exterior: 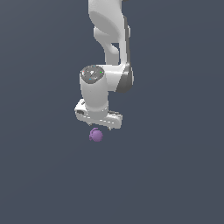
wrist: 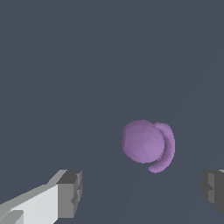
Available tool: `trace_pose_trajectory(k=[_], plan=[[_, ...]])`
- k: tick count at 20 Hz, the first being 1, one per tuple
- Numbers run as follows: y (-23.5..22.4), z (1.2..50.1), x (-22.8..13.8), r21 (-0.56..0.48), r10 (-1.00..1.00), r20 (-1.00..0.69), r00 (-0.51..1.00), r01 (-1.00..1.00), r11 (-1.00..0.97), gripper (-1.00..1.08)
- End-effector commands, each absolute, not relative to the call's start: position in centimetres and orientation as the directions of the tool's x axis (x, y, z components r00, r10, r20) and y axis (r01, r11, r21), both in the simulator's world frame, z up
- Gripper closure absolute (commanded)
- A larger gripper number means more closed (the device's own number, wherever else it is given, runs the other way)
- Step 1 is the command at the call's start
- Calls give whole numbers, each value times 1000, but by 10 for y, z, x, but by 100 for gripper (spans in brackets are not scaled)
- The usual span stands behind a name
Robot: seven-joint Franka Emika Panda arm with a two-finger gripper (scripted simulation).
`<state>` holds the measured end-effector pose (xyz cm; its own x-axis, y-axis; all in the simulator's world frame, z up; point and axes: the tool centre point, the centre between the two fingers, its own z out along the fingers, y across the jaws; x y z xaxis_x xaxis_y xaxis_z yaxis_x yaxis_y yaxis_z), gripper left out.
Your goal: Pick up the object and move it to a goal position.
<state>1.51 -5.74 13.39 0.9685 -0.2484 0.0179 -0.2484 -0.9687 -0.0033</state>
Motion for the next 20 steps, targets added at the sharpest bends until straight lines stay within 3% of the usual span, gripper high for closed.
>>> trace_pose_trajectory(k=[1, 20], plan=[[-69, 116, 14, -3, -299, 11, 954, -299, -954, -92], [-86, 60, 10, 0, -371, 0, 929, -371, -929, -92]])
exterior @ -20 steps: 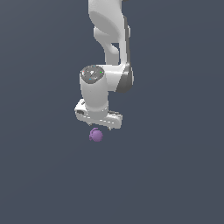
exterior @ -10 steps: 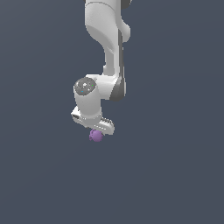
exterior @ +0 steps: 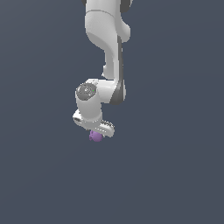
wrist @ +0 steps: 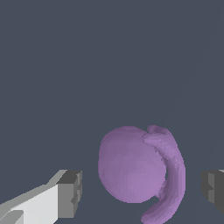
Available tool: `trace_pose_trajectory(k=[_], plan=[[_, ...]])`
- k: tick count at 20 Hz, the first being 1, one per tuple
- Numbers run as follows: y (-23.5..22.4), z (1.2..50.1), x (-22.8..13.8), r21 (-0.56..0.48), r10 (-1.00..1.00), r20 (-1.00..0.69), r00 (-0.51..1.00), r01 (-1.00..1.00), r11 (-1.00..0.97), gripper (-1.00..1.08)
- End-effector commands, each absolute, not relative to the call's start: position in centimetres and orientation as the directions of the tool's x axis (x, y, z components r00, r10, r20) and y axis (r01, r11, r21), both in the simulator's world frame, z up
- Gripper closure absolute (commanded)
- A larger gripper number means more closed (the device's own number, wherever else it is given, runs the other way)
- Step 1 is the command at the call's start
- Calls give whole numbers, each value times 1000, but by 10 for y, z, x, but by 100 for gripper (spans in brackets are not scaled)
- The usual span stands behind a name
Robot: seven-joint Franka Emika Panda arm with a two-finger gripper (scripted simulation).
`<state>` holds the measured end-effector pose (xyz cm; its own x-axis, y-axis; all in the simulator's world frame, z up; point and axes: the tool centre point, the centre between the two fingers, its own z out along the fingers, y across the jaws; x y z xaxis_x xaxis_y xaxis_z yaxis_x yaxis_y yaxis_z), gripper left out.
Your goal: Pick up the object and move it to a goal position.
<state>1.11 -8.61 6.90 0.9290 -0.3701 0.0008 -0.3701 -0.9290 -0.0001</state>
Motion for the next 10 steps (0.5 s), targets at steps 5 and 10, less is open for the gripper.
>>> trace_pose_trajectory(k=[5, 10], plan=[[-86, 42, 11, 0, -373, 0, 928, -373, -928, -92], [-87, 40, 11, 0, -373, 0, 928, -373, -928, 108]])
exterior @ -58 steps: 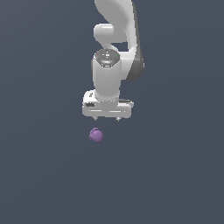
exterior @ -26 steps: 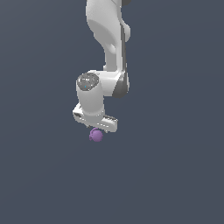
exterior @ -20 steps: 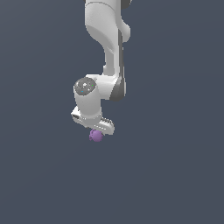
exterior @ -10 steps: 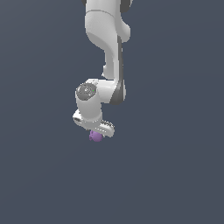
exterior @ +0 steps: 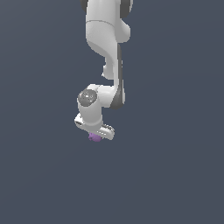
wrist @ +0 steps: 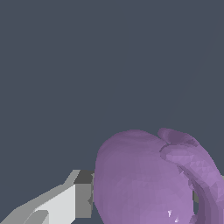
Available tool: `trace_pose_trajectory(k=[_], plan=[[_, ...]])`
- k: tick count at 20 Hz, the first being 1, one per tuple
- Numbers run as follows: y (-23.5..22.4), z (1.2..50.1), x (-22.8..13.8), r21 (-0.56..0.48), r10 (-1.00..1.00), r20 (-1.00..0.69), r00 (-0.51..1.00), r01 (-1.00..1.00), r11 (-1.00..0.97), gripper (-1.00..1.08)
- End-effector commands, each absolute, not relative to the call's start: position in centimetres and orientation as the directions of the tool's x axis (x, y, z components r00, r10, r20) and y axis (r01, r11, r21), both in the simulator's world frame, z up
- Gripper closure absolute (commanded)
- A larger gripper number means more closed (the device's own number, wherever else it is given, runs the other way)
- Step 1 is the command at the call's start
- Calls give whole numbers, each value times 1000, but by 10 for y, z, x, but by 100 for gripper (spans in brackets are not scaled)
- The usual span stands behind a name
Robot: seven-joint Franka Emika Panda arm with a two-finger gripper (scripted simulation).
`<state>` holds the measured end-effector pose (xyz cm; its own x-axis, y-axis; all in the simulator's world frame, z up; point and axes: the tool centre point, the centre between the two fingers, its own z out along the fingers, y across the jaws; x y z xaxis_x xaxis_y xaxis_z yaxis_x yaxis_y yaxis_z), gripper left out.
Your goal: Pick up the object and move it to a goal position.
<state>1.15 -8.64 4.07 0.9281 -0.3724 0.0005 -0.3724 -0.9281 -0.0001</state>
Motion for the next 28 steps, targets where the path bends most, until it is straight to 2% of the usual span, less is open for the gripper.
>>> trace_pose_trajectory(k=[1, 15, 28], plan=[[-87, 40, 11, 0, -373, 0, 928, -373, -928, 108], [-84, 48, 15, 0, -387, 17, 922, -387, -922, 108], [-66, 107, 41, -1, -500, 148, 853, -505, -863, 108]])
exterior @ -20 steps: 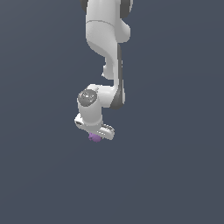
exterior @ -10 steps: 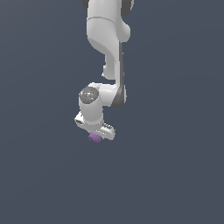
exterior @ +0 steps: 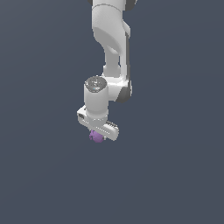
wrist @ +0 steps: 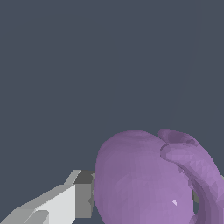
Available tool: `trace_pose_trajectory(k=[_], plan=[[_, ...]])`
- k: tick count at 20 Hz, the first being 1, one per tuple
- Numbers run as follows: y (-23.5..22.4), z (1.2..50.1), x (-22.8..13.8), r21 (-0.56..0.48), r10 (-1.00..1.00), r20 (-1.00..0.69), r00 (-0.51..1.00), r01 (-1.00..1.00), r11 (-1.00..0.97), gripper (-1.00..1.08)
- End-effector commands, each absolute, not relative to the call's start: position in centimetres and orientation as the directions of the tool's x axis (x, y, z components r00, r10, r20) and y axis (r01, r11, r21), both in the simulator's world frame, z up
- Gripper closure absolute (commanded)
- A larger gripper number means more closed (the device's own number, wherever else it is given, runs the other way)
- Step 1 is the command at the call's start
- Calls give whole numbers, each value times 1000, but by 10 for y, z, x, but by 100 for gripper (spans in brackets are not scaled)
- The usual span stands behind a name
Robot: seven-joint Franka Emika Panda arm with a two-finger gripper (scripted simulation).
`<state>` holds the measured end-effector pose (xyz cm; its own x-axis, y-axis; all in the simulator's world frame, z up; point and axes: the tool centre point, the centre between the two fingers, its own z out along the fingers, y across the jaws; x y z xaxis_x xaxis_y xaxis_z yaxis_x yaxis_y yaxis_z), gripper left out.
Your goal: Pick up the object and move it to a goal position.
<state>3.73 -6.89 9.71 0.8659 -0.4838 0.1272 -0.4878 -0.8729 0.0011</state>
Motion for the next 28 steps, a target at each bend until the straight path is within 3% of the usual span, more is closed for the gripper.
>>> trace_pose_trajectory(k=[1, 28], plan=[[-64, 113, 44, -2, -511, 162, 844, -518, -856, 108], [-15, 270, 88, -77, -699, 470, 538, -764, -640, 108]])
